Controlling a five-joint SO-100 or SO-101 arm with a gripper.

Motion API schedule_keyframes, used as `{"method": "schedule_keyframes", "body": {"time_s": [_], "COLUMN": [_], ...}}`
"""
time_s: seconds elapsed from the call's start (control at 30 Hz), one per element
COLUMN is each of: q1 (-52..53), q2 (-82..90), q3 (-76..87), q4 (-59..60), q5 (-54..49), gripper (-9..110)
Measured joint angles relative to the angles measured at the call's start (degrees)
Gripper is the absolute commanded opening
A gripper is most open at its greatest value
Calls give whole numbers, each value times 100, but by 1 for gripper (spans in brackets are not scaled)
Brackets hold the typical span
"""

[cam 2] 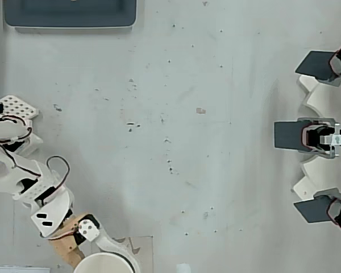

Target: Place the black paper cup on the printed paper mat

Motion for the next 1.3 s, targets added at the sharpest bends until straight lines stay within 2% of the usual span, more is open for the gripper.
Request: {"method": "schedule_keyframes", "body": {"time_s": [0.6, 0.97, 1.13, 1.3], "q1": [404, 422, 422, 422], "q2": [-2030, -2856, -2962, -2962], "q3": [-1679, -2083, -2109, -2109], "q4": [-255, -422, -457, -457], "q5": [167, 229, 352, 422], "gripper": [13, 13, 15, 24]}}
